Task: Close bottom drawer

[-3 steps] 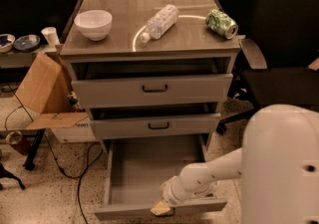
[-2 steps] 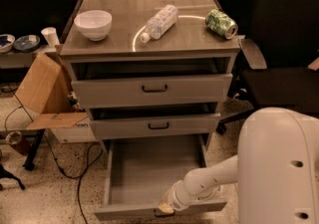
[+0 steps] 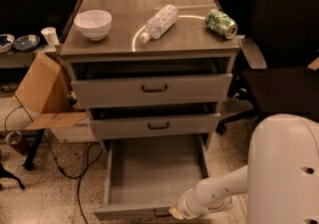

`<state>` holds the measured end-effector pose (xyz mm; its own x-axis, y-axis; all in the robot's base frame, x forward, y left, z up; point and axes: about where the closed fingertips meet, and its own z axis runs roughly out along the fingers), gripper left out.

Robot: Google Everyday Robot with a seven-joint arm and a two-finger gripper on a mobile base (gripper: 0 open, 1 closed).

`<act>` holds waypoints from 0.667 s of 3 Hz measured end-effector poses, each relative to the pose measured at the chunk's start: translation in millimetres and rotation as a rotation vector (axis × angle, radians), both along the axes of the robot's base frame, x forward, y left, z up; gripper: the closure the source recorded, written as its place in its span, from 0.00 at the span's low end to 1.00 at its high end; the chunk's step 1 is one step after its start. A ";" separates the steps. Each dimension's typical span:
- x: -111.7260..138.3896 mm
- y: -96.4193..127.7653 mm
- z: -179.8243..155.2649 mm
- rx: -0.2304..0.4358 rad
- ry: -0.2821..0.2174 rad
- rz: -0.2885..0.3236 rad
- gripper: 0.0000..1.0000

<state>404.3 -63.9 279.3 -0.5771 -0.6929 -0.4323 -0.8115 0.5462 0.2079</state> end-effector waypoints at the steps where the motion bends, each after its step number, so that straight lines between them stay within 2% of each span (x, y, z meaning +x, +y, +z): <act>1: -5.0 -7.9 -24.4 -0.007 0.044 -0.022 1.00; 2: -7.3 -13.6 -50.5 -0.018 0.089 -0.036 1.00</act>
Offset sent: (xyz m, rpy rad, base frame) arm -0.0077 -0.0225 -0.0846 -0.0343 0.1440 -0.0550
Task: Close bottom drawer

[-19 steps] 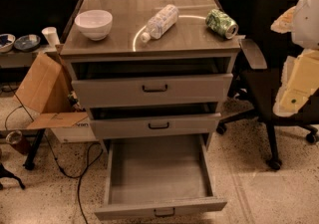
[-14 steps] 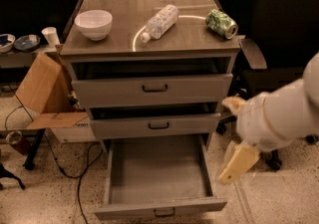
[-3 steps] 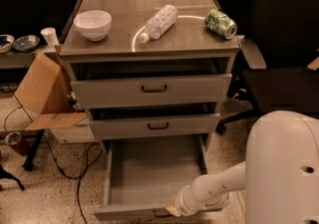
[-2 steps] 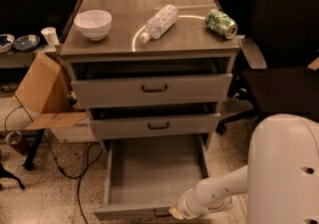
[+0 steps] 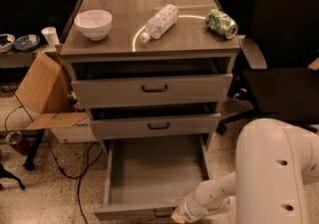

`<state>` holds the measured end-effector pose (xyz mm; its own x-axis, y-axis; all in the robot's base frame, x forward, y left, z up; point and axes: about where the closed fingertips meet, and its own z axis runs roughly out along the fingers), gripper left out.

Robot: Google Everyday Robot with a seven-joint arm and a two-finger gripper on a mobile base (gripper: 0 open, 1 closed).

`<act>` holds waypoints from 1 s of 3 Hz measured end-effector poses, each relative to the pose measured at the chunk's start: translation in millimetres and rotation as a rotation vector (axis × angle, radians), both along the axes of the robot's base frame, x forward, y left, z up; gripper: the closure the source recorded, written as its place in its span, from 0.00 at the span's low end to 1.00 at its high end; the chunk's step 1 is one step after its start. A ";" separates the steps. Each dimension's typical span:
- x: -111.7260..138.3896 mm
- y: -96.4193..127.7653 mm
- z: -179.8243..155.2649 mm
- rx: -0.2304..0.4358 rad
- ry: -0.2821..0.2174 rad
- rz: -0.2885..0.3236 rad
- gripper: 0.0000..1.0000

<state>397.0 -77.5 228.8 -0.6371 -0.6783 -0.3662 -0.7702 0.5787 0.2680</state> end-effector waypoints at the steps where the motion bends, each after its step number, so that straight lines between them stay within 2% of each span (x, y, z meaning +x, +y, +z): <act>1: 1.4 -9.2 -20.4 -0.031 0.040 -0.010 1.00; 3: 17.4 -23.5 -46.2 -0.156 0.120 -0.004 1.00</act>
Offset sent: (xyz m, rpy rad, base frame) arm 0.0163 -0.0309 -0.0499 -0.1619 0.1252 -0.0156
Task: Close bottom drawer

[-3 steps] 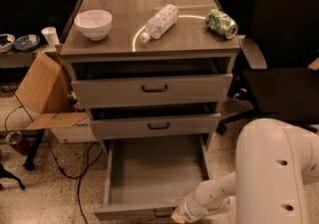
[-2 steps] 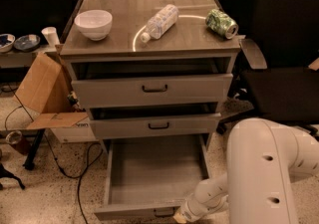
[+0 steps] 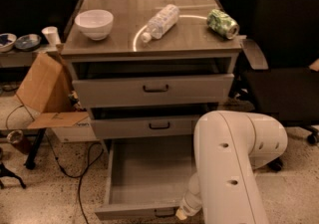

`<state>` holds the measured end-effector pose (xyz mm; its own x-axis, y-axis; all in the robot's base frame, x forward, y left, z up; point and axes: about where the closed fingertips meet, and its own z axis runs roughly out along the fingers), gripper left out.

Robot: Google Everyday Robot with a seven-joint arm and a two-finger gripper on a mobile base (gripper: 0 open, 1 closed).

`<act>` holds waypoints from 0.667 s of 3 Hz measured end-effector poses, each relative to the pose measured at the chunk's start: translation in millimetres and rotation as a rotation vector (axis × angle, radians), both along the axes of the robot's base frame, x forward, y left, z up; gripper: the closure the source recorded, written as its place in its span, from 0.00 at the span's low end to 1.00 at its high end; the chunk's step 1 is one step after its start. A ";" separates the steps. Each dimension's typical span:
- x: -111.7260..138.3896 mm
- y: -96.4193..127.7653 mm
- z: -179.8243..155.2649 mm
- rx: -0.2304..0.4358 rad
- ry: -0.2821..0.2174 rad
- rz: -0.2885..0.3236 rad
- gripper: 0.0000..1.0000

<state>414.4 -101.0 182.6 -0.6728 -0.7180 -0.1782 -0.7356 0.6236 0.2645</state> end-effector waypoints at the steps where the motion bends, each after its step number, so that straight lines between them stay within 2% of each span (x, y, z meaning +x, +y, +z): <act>1: 11.4 0.3 -2.9 -0.046 0.001 0.015 1.00; 2: 11.3 0.3 -2.9 -0.046 0.001 0.015 1.00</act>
Offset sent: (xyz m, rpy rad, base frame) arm 0.0792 0.0285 0.0082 -0.1624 -0.0992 0.0974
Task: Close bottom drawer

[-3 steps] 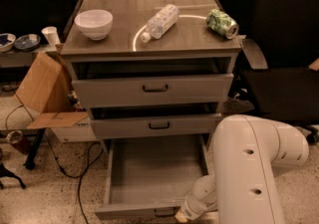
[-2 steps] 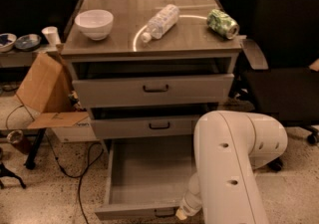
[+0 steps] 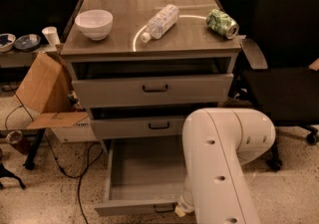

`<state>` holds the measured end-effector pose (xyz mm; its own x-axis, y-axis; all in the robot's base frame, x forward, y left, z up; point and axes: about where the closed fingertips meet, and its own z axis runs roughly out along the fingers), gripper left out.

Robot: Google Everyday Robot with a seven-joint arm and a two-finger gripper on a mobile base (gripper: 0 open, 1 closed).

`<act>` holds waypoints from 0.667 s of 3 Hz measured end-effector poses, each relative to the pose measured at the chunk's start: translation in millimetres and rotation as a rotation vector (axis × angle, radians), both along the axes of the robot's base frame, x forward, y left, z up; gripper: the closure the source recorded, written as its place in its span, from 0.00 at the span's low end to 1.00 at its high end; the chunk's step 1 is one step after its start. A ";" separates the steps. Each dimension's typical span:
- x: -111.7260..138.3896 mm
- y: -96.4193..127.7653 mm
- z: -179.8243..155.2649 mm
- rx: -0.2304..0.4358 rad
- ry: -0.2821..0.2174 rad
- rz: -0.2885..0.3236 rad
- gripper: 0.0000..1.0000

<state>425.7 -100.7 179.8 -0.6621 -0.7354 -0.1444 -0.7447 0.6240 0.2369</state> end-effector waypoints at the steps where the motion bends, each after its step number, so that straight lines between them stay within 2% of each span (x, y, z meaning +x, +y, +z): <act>1: 23.5 13.1 2.3 -0.030 -0.037 0.034 0.94; 2: 26.6 14.0 2.6 -0.036 -0.044 0.041 0.67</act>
Offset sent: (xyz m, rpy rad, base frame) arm 0.1267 0.0699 0.0117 -0.1452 -0.1887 0.1784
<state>452.3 -86.7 182.4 -0.6251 -0.7668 -0.1459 -0.7789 0.6005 0.1810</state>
